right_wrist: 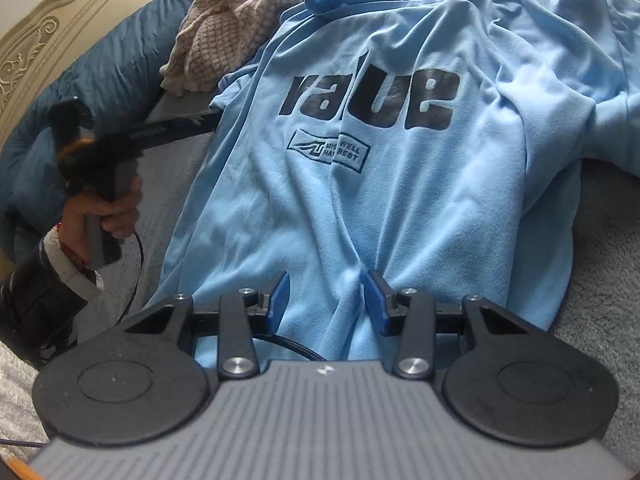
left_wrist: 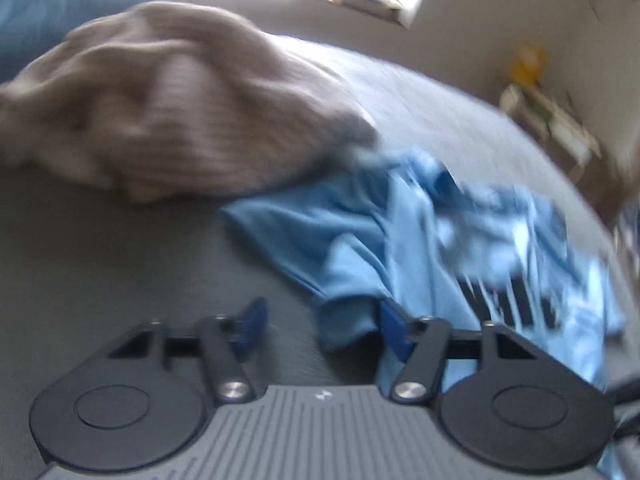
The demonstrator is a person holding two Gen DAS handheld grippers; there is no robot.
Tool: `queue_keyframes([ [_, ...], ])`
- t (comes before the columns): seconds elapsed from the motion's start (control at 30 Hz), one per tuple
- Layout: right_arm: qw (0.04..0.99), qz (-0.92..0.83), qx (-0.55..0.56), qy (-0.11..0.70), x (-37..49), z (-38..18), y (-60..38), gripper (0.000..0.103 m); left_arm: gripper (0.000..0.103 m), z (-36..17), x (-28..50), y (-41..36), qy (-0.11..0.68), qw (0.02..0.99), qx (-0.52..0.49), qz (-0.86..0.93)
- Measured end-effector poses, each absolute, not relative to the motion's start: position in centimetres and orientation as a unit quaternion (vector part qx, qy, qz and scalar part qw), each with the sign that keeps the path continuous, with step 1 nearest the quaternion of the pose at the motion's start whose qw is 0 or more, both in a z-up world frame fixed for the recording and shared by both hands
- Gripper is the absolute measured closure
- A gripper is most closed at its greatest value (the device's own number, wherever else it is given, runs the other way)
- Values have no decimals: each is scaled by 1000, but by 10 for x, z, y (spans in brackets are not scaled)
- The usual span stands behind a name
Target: Fold clothes
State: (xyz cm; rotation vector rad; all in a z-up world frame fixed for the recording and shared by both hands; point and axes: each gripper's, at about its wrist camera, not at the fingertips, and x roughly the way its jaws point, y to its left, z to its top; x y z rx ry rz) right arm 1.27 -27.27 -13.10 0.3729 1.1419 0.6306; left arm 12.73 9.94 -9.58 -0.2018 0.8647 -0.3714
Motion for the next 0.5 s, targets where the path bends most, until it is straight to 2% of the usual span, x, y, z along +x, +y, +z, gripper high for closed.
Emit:
queue_keyframes([
  [0.2,776,295,185,526,15,-135,-276,62,38,-111,163,141,450,833,-271,-171],
  [0.27,774,295,192,526,17,-136,-277,62,40,-122,177,133,462,829,-266,-168],
  [0.4,773,295,197,526,20,-136,-278,62,40,-119,186,99,436,864,-189,-165],
  [0.43,773,295,197,525,20,-136,-278,62,45,-118,187,91,430,871,-169,-167],
  [0.47,774,295,197,524,19,-136,-278,62,58,-119,188,82,424,877,-148,-168],
  [0.5,774,295,199,523,19,-137,-278,62,66,-119,189,75,420,882,-131,-168],
])
